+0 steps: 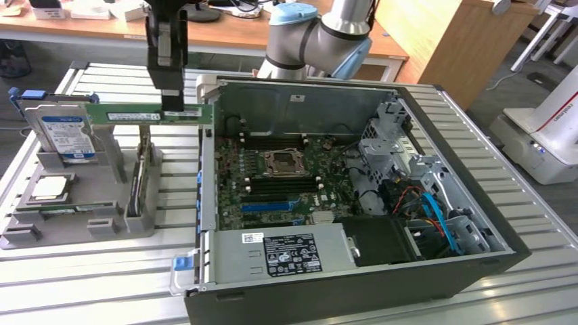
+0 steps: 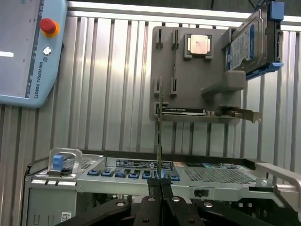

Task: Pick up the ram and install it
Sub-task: 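Pick up the ram and move it above insertion slot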

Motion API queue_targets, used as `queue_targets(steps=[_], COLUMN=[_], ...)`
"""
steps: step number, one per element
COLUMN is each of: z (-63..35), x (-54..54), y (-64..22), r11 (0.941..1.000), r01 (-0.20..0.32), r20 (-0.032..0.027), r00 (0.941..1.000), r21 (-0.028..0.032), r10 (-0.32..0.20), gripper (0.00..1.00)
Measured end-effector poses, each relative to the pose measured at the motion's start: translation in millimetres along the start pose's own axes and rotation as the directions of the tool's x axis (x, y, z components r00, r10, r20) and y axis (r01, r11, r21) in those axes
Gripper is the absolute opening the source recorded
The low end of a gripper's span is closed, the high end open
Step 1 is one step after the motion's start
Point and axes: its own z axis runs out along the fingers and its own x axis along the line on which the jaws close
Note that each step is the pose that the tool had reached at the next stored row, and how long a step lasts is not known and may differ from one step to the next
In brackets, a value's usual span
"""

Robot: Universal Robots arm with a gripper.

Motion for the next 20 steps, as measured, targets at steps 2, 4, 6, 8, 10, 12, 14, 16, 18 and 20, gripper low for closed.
queue_targets(steps=[2, 4, 6, 8, 10, 12, 14, 16, 18, 20], z=[-0.2, -0.3, -0.6, -0.7, -0.9, -1.1, -1.2, -1.4, -1.6, -1.7], x=[0.2, 0.4, 0.6, 0.9, 1.1, 1.2, 1.4, 1.6, 1.8, 2.0], y=[-4.7, -8.9, -12.7, -17.0, -20.8, -24.3, -27.7, -31.6, -35.3, -39.3], r11=[1.0, 1.0, 1.0, 1.0, 1.0, 1.0, 1.0, 1.0, 1.0, 1.0], r01=[0.0, 0.0, 0.0, 0.0, 0.0, 0.0, 0.0, 0.0, 0.0, 0.0], r20=[0.0, 0.0001, 0.0, 0.0, 0.0, 0.0, 0.0, 0.0, -0.0001, 0.0], r00=[1.0, 1.0, 1.0, 1.0, 1.0, 1.0, 1.0, 1.0, 1.0, 1.0], r21=[0.0, 0.0001, 0.0001, 0.0001, 0.0001, 0.0, 0.0001, 0.0, 0.0, 0.0], r10=[0.0, 0.0, 0.0, 0.0, 0.0, 0.0, 0.0, 0.0, 0.0, 0.0], gripper=[0.12, 0.12, 0.12, 0.12, 0.12, 0.12, 0.12, 0.12, 0.12, 0.12])
